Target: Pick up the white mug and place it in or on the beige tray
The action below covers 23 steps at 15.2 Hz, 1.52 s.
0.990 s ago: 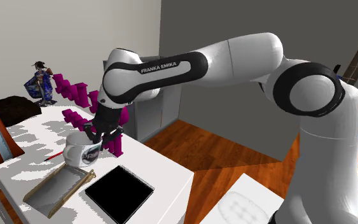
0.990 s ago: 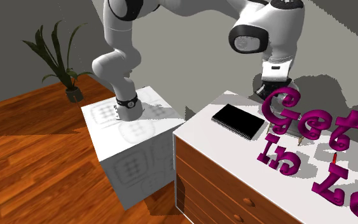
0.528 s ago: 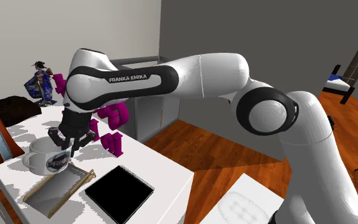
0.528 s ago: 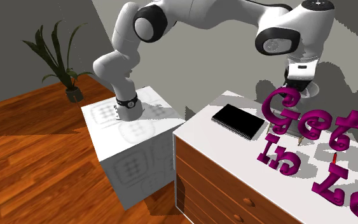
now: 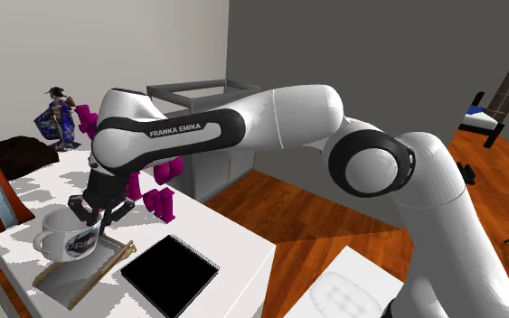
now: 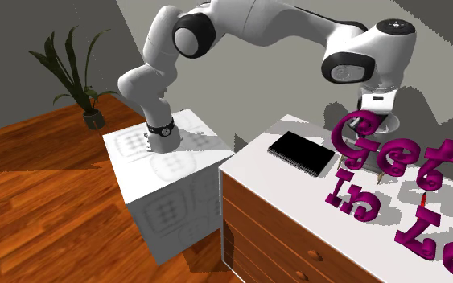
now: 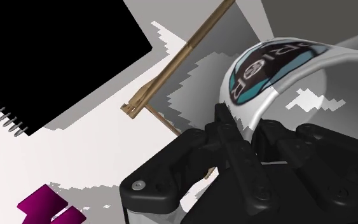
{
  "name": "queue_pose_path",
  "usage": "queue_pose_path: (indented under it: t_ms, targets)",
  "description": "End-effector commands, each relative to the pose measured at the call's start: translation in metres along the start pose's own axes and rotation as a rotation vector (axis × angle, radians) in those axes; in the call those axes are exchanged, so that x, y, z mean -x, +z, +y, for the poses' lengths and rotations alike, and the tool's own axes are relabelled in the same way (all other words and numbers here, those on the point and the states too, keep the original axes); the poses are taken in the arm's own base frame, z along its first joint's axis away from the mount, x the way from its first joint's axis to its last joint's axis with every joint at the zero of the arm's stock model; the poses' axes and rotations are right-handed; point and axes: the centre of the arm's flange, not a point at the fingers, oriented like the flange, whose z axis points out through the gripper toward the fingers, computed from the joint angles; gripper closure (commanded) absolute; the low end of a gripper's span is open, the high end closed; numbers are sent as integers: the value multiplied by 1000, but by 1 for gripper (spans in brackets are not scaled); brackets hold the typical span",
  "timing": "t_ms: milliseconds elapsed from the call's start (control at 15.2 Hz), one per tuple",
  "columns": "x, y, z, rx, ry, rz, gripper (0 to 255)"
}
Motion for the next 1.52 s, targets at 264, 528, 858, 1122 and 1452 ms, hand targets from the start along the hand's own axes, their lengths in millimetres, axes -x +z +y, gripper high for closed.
queue_pose_path:
  t_ms: [264, 528, 858, 1122, 1452]
  targets:
    - [-2, 28, 10, 0, 0, 1, 255]
    - [-2, 28, 10, 0, 0, 1, 255]
    - [-2, 28, 10, 0, 0, 1, 0]
    - [-2, 28, 10, 0, 0, 1, 0]
    - [-2, -22, 10, 0, 0, 1, 0]
